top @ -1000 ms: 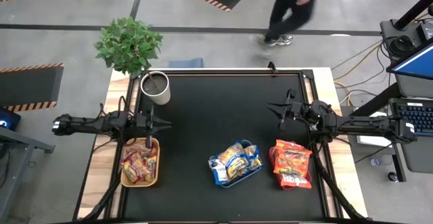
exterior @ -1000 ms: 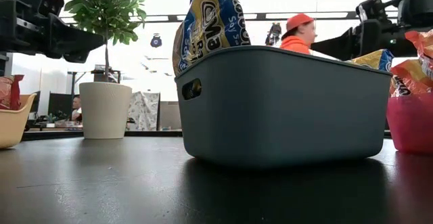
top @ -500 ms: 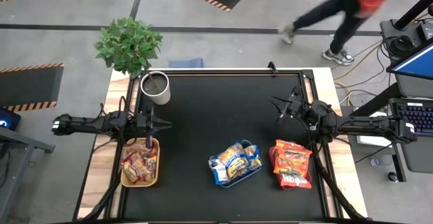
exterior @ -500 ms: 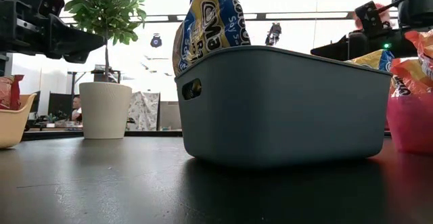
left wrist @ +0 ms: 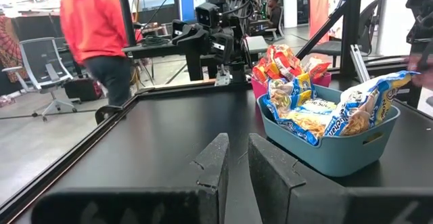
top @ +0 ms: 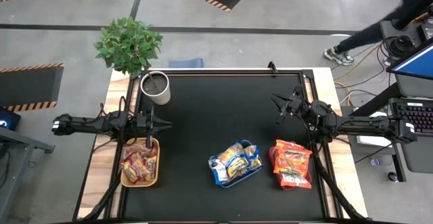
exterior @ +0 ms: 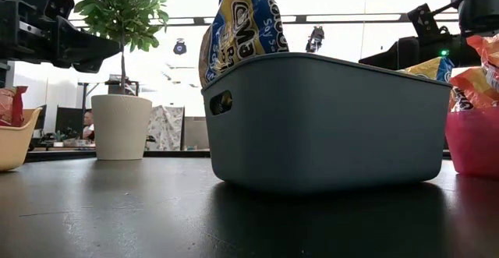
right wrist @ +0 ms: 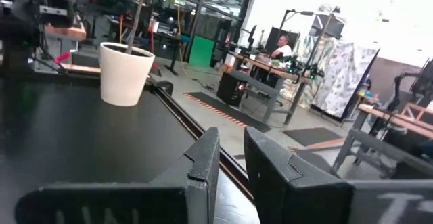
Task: Sort Maruchan noodles
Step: Return to Home Position
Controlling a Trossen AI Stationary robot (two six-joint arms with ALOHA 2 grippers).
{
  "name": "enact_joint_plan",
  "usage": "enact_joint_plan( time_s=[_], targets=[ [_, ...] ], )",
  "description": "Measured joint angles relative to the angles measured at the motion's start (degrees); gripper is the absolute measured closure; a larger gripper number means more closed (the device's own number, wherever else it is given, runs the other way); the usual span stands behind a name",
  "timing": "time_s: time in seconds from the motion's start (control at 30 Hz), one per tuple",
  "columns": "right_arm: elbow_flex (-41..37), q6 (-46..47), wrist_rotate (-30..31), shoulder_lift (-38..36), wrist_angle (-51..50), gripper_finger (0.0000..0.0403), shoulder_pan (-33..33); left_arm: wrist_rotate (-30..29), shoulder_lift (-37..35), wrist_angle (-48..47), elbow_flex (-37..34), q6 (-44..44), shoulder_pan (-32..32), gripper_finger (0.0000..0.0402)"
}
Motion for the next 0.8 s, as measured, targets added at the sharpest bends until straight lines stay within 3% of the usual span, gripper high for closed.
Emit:
enact_joint_plan(
  time_s=[0.8],
  targets=[
    [0.00, 1.43, 0.00, 0.00, 0.01, 0.0344, 0.00, 0.02, 0.02, -0.02, 0.02, 0.00, 0.00, 0.0361]
  ],
)
